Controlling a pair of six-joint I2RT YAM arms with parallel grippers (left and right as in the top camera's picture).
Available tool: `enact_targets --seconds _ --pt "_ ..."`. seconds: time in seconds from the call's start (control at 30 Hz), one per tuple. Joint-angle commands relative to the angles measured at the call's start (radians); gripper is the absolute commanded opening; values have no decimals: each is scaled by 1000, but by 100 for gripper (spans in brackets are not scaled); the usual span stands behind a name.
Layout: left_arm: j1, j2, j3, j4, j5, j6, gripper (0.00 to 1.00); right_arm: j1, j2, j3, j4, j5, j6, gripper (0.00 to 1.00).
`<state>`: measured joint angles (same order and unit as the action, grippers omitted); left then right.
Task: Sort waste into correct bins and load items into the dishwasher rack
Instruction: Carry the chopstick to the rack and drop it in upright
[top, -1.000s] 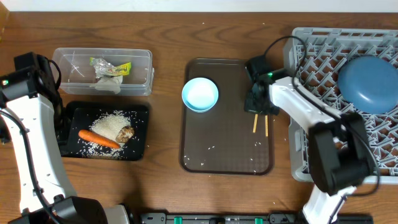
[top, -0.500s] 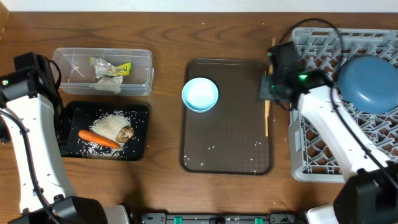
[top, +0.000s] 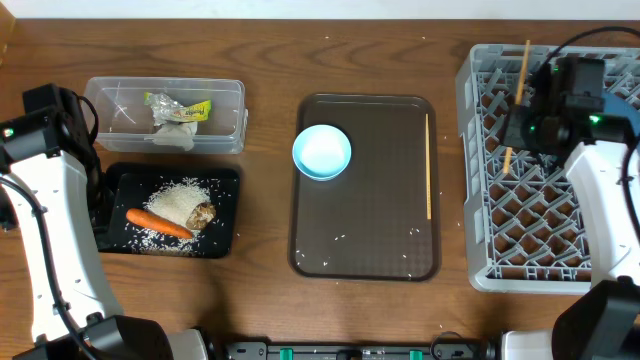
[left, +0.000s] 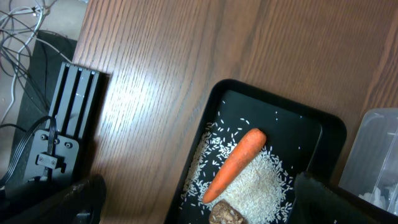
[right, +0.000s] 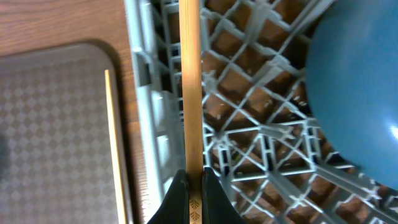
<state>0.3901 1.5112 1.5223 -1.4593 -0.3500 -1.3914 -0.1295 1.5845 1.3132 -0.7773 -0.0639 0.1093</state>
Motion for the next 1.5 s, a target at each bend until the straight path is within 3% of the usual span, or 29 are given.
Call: enact_targets --seconds 0.0,0.57,1.07,1.17,1.3,1.47 --pt "4 5 -2 -5 -16 -13 98 -17 -11 3 8 -26 -45 1" --pt "4 5 -2 -5 -16 -13 98 -14 113 3 108 -63 -81 1" --pt "4 5 -2 -5 -16 -13 98 -7 117 3 91 -64 -81 2" --pt "4 5 -2 -5 -16 -13 98 -6 117 3 90 -69 -81 12" --pt "4 5 -2 -5 -16 -13 98 -6 117 3 85 -76 -81 35" --pt "4 5 -2 -5 -16 -13 98 -6 117 3 81 -79 -53 52"
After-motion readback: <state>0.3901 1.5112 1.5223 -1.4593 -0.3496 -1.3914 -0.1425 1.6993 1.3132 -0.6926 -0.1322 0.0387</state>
